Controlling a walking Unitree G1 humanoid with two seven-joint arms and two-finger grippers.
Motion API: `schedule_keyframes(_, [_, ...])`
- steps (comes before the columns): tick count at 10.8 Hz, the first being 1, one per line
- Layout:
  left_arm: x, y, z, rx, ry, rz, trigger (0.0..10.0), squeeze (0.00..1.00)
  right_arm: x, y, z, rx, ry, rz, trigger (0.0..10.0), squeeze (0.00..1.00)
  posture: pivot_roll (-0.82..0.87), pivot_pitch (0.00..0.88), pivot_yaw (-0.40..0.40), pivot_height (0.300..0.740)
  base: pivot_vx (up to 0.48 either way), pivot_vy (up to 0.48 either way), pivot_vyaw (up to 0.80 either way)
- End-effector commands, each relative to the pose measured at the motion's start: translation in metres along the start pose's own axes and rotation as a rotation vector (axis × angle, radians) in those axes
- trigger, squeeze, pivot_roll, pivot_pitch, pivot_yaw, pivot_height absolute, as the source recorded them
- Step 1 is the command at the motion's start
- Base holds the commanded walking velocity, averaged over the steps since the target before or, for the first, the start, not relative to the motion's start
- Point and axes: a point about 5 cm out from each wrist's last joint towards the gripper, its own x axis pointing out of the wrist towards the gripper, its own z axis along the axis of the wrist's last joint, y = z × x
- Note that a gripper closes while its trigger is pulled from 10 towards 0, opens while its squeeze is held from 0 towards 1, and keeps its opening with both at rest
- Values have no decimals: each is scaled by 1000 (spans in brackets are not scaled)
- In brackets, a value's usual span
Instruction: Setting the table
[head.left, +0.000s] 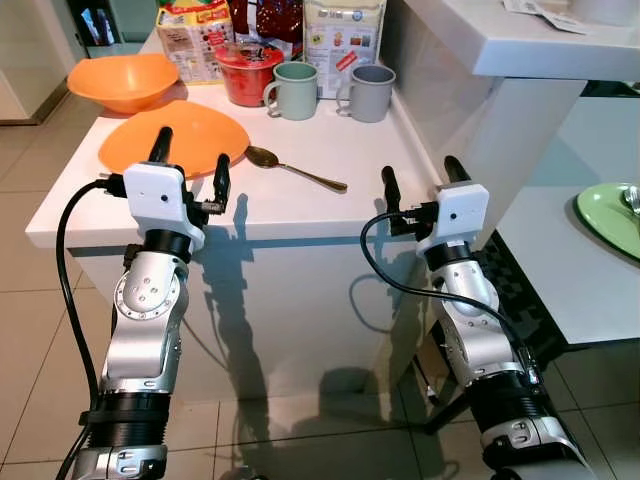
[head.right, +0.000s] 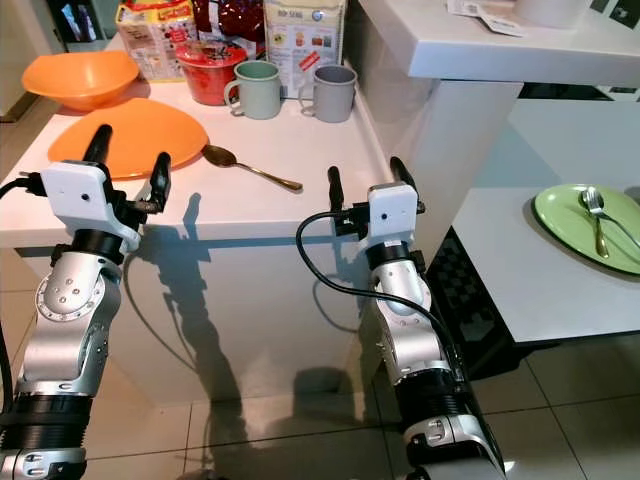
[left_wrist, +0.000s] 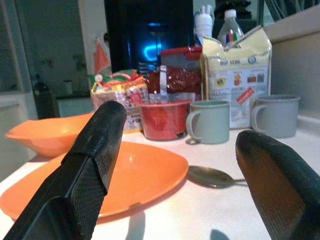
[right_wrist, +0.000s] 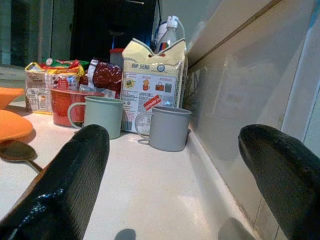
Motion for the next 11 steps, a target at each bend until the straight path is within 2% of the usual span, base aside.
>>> schedule_keyframes(1, [0,-1,0,4,12,-20,10000,0,0,-2,1,12,1,-13,10000,0,123,0,-29,740,0,0,0])
schedule_keyframes(11, [0,-6,-3,-12,54,-32,10000,0,-2,3,-1,20,15,6,10000,0,125,0,-31,740,0,0,0])
